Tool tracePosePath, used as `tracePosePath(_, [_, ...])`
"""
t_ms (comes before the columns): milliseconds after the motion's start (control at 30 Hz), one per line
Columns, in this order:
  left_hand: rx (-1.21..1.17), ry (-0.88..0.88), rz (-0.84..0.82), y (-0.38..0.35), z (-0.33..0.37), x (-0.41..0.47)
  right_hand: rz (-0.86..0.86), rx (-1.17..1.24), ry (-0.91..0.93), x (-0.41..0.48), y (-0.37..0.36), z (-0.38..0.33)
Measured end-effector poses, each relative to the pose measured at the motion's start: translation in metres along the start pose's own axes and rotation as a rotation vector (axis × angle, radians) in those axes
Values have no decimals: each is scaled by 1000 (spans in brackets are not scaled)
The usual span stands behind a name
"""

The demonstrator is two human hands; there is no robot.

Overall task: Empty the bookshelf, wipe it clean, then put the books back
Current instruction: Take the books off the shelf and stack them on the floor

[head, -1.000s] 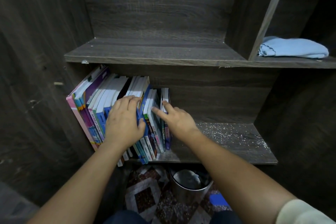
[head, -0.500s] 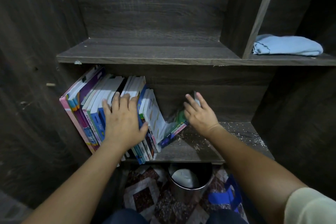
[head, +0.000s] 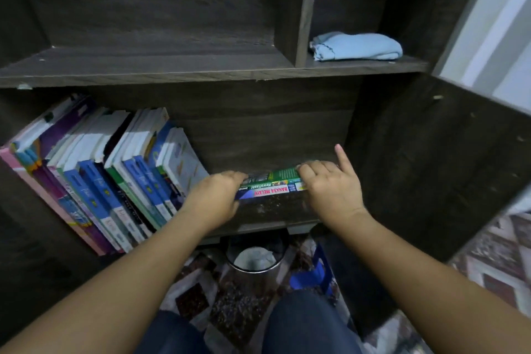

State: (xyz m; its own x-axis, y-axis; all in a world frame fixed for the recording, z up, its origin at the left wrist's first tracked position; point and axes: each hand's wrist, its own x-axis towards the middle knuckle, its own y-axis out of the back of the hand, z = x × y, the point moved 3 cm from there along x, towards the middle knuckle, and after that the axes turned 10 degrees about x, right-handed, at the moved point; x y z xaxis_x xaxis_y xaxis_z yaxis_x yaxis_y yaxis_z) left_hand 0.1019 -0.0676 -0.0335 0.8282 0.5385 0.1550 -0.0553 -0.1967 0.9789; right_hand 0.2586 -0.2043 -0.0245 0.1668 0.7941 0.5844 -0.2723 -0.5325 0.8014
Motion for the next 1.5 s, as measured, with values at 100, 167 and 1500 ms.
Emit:
tracePosePath(100, [36, -103, -29, 2, 27, 8, -175, 64, -178, -29, 16, 10])
tracePosePath(167, [41, -179, -63, -1, 53, 10, -263, 49, -235, -54, 19, 13])
tracePosePath(1500, [-189, -662, -454, -196, 442, -16, -979, 344, -1270, -558, -173, 171])
